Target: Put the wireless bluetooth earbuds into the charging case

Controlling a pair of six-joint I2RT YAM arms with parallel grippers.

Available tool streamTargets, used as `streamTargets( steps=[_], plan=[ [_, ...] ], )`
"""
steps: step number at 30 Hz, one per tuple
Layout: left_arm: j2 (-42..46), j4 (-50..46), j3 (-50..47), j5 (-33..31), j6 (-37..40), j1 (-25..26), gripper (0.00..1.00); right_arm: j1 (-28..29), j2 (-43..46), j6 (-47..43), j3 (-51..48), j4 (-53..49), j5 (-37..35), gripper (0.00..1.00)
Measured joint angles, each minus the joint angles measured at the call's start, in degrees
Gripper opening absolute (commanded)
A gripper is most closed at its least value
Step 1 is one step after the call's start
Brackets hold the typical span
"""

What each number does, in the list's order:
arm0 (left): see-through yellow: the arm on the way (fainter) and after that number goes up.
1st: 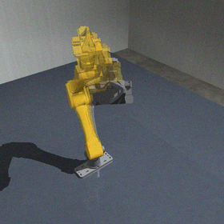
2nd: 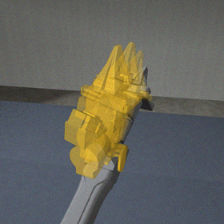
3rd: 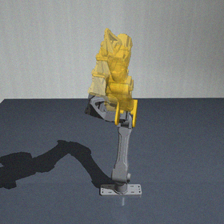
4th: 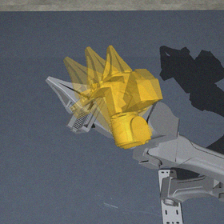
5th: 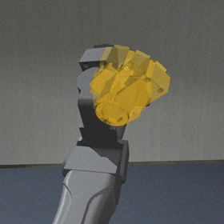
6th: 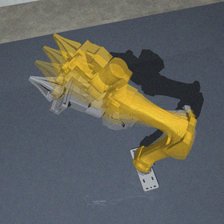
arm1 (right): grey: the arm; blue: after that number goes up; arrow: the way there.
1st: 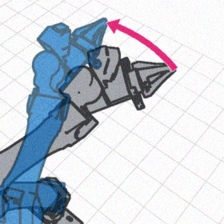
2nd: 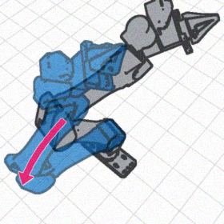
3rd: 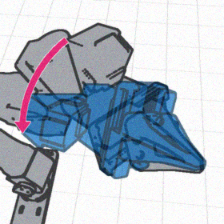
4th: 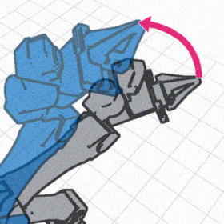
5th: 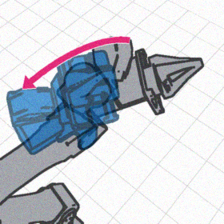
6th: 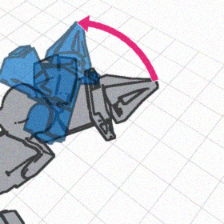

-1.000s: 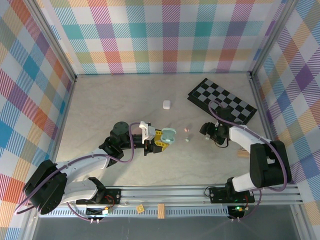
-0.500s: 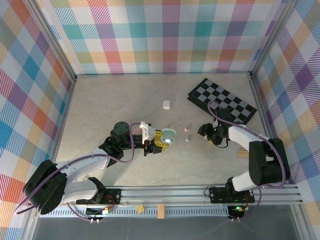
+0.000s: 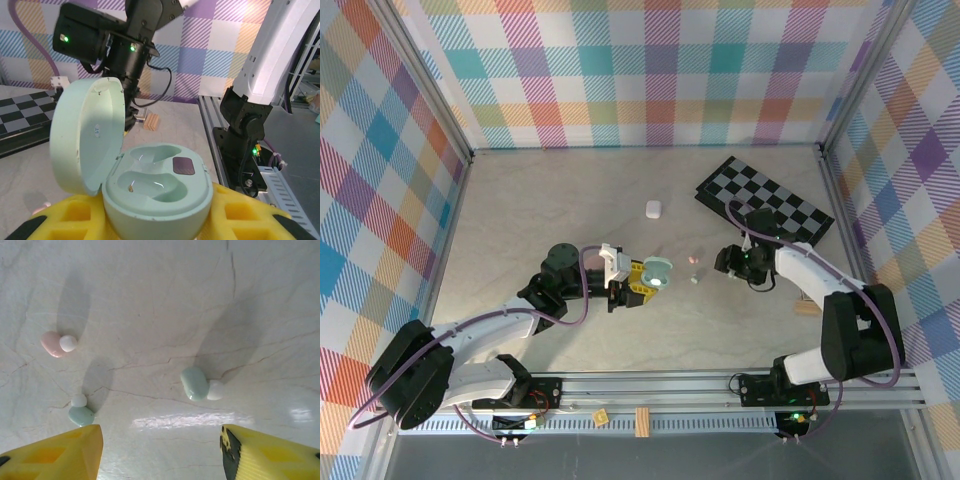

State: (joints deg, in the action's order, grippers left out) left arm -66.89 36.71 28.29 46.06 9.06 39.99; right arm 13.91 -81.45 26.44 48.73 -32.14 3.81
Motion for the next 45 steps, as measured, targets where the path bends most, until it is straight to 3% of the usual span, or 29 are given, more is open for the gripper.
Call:
streamTargets(
  steps=[10,19,29,38,45],
  plan=[
    [3.8,-2.4,0.0,-0.6,1.0,0.0,0.33,8.2,-13.3,-9.8,17.0,-16.1,-19.8,0.55],
    [3.7,-2.5,0.0,-0.5,1.0,0.0,0.33,14.1,-26.0,-13.1,22.2,-22.8,-30.1,0.44],
    [3.6,-2.5,0.0,-0.5,1.0,0.0,0.33,15.0,-30.4,-14.1,23.8,-24.3,-34.3,0.35],
    [2.9,-2.5,0.0,-0.5,1.0,0.0,0.33,15.1,-31.1,-15.4,24.0,-24.3,-35.4,0.34],
    [2.9,-2.5,0.0,-0.5,1.0,0.0,0.33,15.6,-31.8,-17.3,24.3,-24.3,-35.5,0.23]
  ],
)
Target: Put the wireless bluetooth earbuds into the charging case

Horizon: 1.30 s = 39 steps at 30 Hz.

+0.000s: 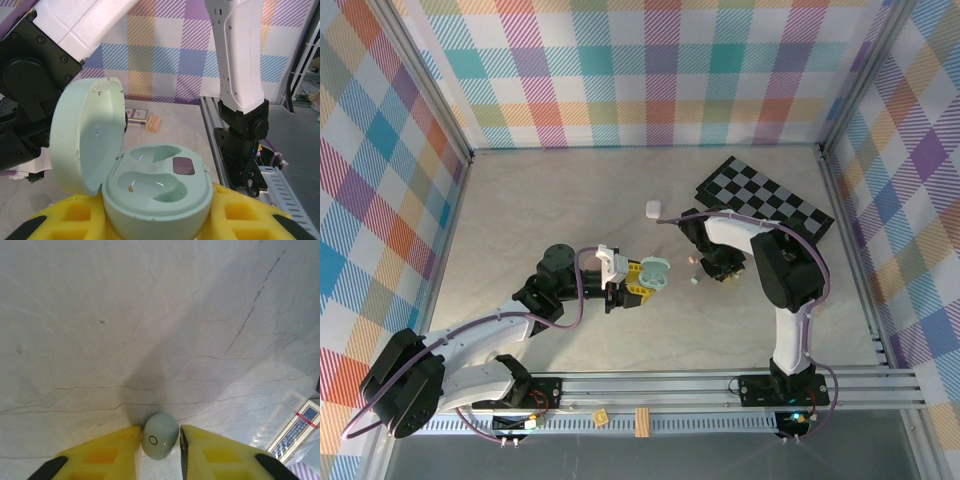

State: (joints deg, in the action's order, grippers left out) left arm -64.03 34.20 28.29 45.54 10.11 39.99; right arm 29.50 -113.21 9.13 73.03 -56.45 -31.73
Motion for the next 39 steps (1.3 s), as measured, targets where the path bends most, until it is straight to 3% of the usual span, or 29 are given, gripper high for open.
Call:
streamTargets(
  steps=[7,11,15,21,27,39],
  plan=[
    [-0.5,0.0,0.0,0.0,0.0,0.0,0.33,0.1,0.2,-0.9,0.0,0.3,-0.2,0.21],
    [-0.9,0.0,0.0,0.0,0.0,0.0,0.33,-0.7,3.6,-0.8,-1.7,2.5,3.4,0.21],
    [-1.2,0.0,0.0,0.0,0.0,0.0,0.33,-2.4,12.5,-0.3,-3.7,4.5,11.6,0.21],
    [-2.1,0.5,0.0,0.0,0.0,0.0,0.33,-8.9,26.6,2.5,-6.0,7.6,32.2,0.2],
    [-4.5,1.6,0.0,0.2,0.0,0.0,0.33,-12.9,30.4,5.7,-7.5,8.4,48.9,0.22],
    [-7.5,2.9,0.5,0.4,0.2,0.0,0.33,-12.9,33.5,6.8,-7.6,8.9,63.0,0.24]
  ],
)
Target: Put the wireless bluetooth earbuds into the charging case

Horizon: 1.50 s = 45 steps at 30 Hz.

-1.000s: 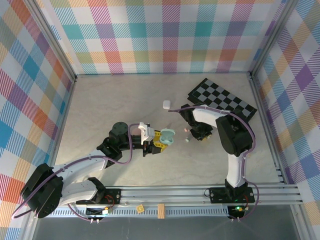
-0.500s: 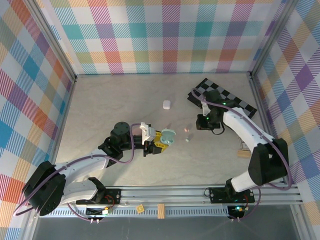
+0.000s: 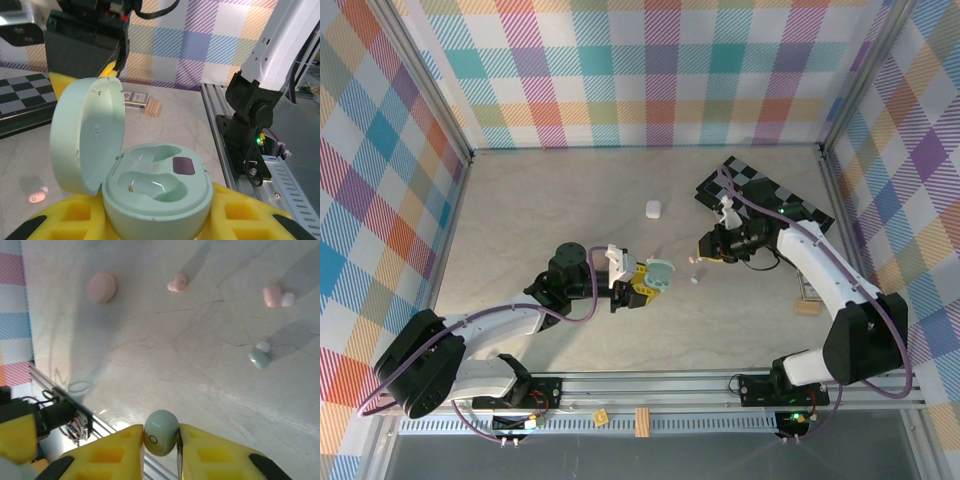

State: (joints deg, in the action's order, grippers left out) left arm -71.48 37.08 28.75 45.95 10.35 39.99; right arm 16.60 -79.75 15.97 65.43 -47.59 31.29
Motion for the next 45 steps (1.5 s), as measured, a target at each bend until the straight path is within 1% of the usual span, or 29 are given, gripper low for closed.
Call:
streamTargets(
  steps=[7,12,16,21,25,45],
  plan=[
    [-3.8,2.3,1.6,0.0,-0.4,-0.5,0.33,1.2,5.9,-0.8,0.0,-0.7,3.5,0.24],
    [-6.1,4.7,2.2,0.0,-1.6,-0.9,0.33,4.9,10.0,-1.9,0.0,-2.1,4.0,0.24],
    [-7.0,6.2,2.7,0.0,-2.0,-0.9,0.33,8.3,11.6,-2.3,0.5,-2.9,4.0,0.22],
    [-7.2,7.0,3.1,0.7,-2.0,-1.1,0.33,12.2,11.6,-3.0,1.4,-2.8,3.9,0.22],
    [-7.2,7.1,3.1,1.2,-2.0,-1.1,0.33,13.9,11.0,-3.2,1.7,-2.1,3.9,0.22],
    [-7.1,8.4,3.2,1.6,-2.4,-1.1,0.33,16.0,7.3,-3.1,2.3,0.4,3.6,0.23]
  ],
)
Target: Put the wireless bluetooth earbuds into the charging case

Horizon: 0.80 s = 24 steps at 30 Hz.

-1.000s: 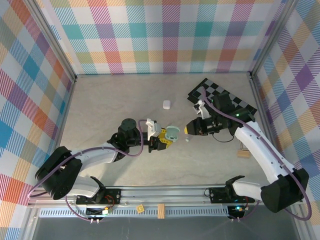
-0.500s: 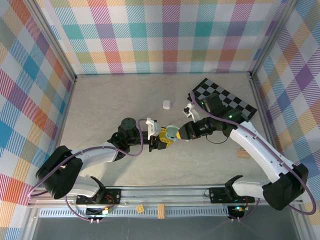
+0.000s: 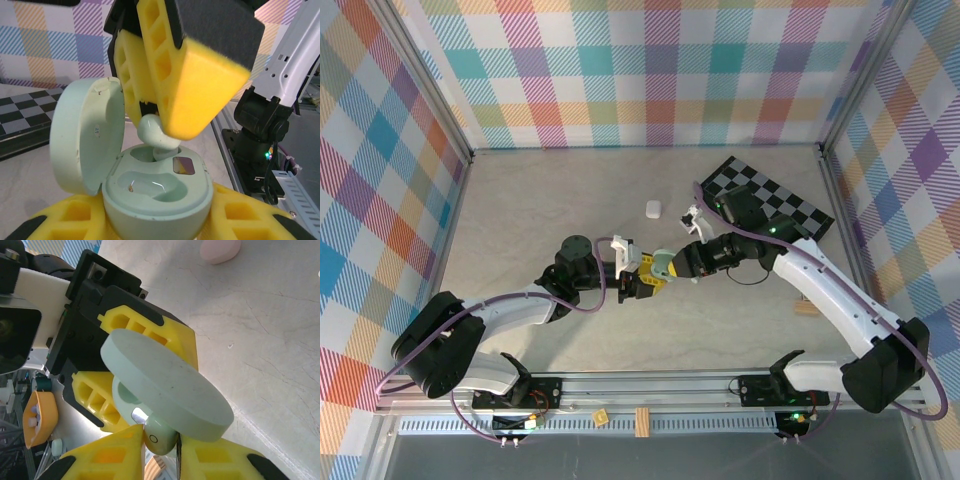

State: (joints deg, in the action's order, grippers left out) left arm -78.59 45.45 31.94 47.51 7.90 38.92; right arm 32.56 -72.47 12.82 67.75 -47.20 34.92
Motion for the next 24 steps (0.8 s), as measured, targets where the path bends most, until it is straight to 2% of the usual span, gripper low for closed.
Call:
streamTargets(
  steps=[4,7,13,17,20,24],
  plan=[
    [0.0,0.0,0.0,0.0,-0.2,0.0,0.33,0.2,-0.2,0.0,0.0,0.0,-0.6,0.27],
    [0.0,-0.2,0.0,-0.1,-0.5,0.0,0.33,0.3,-0.2,-0.3,0.0,0.0,-0.5,0.38],
    [0.0,0.3,0.0,-0.1,-0.7,-0.1,0.33,0.5,-0.1,0.0,1.6,-0.6,-1.8,0.41],
    [0.0,1.6,0.0,-0.2,-0.9,-0.1,0.33,0.5,0.4,-0.3,2.2,-0.9,-3.3,0.47],
    [0.0,2.9,-0.1,-0.2,-1.3,-0.4,0.33,0.5,2.4,-0.7,2.1,-1.0,-4.9,0.48],
    [0.4,4.7,-1.4,-0.5,-2.2,-1.7,0.33,-1.0,10.1,-1.4,-0.4,1.5,-7.1,0.51]
  ],
)
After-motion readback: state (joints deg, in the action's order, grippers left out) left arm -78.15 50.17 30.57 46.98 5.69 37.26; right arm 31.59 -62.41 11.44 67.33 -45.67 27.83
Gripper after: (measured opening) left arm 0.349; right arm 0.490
